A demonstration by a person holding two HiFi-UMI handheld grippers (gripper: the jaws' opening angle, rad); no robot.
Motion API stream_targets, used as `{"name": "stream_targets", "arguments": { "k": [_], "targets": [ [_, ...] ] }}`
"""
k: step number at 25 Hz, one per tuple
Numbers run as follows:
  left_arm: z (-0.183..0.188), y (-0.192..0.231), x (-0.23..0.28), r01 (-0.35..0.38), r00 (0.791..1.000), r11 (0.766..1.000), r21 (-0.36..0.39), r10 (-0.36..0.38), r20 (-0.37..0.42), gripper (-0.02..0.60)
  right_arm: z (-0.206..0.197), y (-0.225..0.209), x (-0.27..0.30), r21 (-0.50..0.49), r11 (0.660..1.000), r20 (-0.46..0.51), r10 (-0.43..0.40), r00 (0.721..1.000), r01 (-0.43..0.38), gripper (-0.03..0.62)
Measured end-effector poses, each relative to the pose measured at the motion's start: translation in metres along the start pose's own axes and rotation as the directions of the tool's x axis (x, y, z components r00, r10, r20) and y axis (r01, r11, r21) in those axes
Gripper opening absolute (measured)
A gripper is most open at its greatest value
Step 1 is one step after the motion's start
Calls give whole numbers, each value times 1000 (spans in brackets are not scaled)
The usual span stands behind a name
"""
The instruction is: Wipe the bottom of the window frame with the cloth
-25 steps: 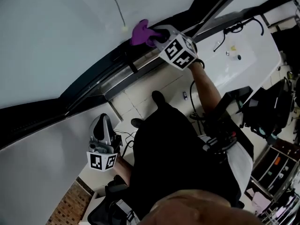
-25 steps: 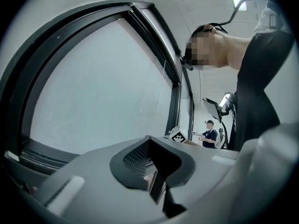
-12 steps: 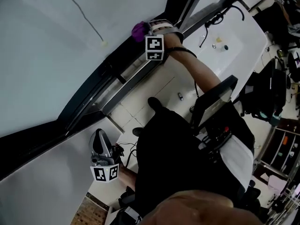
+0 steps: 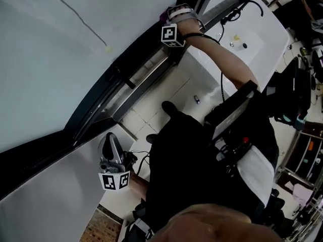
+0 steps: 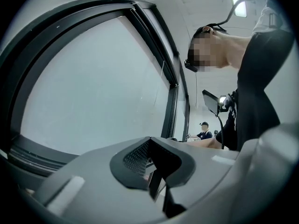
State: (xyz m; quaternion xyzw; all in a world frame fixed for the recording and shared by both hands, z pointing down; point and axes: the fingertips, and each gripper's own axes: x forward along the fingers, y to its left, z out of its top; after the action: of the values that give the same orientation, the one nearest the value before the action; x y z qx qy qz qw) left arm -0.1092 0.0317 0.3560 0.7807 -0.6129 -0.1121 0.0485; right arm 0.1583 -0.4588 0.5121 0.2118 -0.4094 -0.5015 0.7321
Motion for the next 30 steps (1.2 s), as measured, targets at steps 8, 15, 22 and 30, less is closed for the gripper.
{"name": "stream_targets", "arguments": {
  "k": [8,15,22,30],
  "targets": [
    [2,9,-14,-8,1000,1000,-19,8,11,3,21,120,-130,186,671,536,543,647,-718,63],
    [3,8,-18,15,1000,999,-36,-14,18,2,161,120,-346,-317,-95,935,-195,-295,-944,64],
    [-1,0,-20,-3,1000,998,-62,2,-7,3,179,10,-461,-578,-31,669,-590,-452,-815,66],
    [5,8,-57,-80,997,996,-48,81,15,3,176,-23,-520,-567,141,617,-579,-532,-811,66]
  ]
}}
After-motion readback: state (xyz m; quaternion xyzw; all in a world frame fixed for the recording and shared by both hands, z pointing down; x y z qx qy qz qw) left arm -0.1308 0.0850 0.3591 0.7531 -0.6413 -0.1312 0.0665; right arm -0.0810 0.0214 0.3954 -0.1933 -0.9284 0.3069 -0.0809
